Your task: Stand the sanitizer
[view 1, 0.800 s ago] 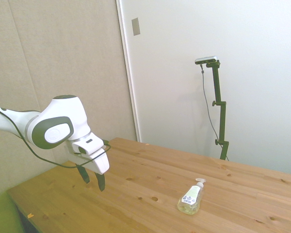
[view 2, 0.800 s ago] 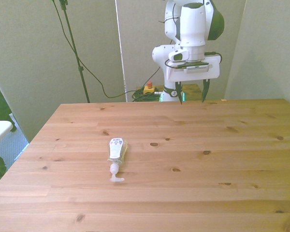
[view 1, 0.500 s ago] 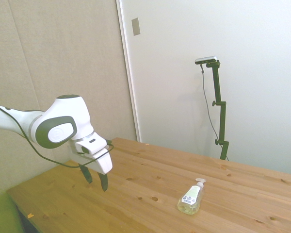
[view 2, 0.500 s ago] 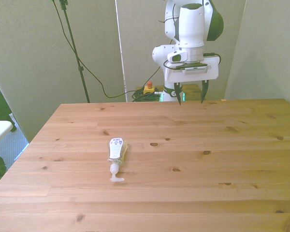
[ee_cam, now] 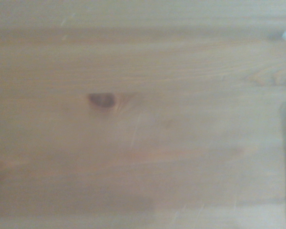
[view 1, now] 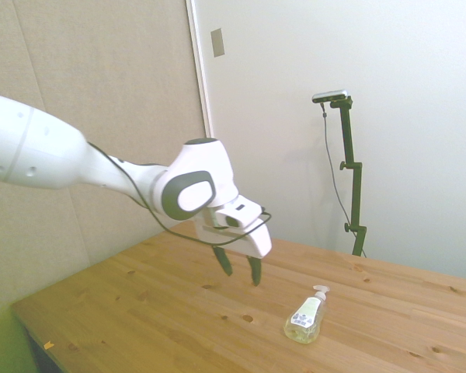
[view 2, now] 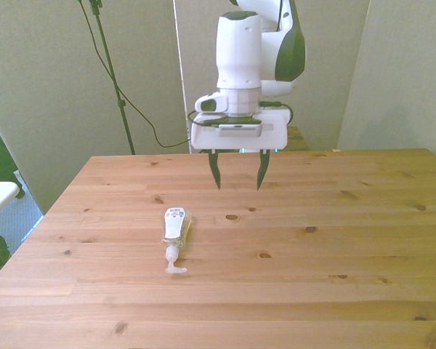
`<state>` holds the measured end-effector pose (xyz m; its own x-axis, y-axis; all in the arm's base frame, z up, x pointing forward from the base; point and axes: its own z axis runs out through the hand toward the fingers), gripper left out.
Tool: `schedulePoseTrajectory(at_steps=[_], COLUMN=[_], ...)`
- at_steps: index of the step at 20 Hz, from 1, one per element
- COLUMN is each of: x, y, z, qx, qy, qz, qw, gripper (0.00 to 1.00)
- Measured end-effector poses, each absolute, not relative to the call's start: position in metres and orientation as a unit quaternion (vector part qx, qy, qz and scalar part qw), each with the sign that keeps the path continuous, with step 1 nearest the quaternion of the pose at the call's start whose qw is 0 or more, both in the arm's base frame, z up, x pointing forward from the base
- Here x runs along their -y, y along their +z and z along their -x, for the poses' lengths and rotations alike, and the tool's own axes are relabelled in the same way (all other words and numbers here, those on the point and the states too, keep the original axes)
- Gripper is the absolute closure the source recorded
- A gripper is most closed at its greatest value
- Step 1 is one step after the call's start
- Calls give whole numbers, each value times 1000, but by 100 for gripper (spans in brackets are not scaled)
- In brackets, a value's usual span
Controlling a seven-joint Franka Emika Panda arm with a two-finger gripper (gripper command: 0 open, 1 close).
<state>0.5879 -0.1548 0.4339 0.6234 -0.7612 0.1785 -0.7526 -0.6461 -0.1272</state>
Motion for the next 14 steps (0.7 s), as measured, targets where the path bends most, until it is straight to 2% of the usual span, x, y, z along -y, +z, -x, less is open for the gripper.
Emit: schedulePoseTrajectory(at_steps=[4,7,14], x=[176,201,246], y=[423,416,396], z=[-644,-669,-683], qx=[-418,-426,-441], qy=[-127,-131,-122], qz=[899,895,889], qw=[19,25,22], gripper=[0,0,0])
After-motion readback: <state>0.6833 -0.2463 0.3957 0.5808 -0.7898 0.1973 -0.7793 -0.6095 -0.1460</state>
